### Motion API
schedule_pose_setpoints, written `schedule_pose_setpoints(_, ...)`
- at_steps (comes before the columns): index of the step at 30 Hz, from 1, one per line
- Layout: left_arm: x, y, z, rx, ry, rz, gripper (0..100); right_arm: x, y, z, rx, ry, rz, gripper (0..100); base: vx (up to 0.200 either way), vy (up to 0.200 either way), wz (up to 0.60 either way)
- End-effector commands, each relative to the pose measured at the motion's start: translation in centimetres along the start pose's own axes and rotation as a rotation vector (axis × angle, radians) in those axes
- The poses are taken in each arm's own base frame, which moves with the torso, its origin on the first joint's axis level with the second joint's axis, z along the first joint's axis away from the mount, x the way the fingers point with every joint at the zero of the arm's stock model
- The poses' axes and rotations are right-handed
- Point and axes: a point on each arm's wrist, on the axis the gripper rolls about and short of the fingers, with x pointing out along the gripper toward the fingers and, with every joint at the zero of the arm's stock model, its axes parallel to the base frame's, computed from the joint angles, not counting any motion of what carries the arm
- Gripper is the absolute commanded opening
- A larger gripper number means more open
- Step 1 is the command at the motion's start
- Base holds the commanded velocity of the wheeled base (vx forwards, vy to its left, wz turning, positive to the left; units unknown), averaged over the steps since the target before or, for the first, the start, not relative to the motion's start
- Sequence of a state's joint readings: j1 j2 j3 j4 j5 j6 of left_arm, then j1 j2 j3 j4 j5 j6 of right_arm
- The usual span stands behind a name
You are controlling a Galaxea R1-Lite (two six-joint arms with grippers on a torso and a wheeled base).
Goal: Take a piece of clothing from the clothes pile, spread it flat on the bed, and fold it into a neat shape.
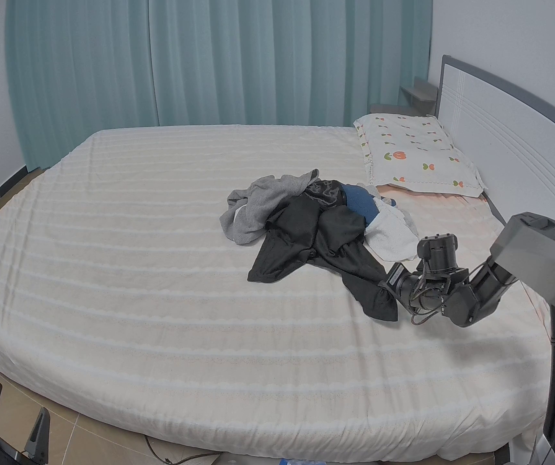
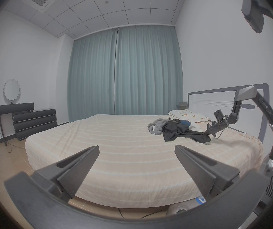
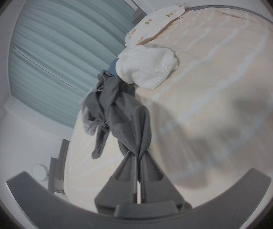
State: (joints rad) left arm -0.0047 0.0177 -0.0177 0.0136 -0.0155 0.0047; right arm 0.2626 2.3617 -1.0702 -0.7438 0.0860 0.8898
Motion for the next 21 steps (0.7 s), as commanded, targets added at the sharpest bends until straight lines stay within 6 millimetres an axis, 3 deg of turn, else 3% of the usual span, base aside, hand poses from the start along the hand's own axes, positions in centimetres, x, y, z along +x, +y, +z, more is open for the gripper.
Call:
schedule_pose_setpoints(1, 0.0, 0.0, -0.4, 0.0, -0.003, 0.0, 100, -10.2, 3.4, -0.2, 0.04, -0.029, 0.219, 0, 0.0, 0.0, 0.0)
schedule_pose_setpoints(3, 0.0, 0.0, -0.4, 0.0, -0.003, 0.0, 100, -12.9, 4.1, -1.2, 0.057, -0.031, 0.266, 0, 0.0, 0.0, 0.0)
schedule_pose_setpoints(8, 0.0, 0.0, -0.4, 0.0, -0.003, 0.0, 100, -18.5, 5.3, -1.1, 0.048, -0.075, 0.406, 0, 0.0, 0.0, 0.0)
schedule_pose_setpoints(16, 0.0, 0.0, -0.4, 0.0, -0.003, 0.0, 100, -20.8, 7.3, -1.9, -0.046, -0.078, 0.512, 0, 0.0, 0.0, 0.0)
schedule_pose_setpoints(17, 0.0, 0.0, -0.4, 0.0, -0.003, 0.0, 100, -22.0, 8.1, -1.9, -0.088, -0.093, 0.558, 0, 0.0, 0.0, 0.0)
schedule_pose_setpoints(21, 0.0, 0.0, -0.4, 0.0, -0.003, 0.0, 100, -23.3, 9.6, -1.8, -0.163, -0.132, 0.627, 0, 0.0, 0.0, 0.0)
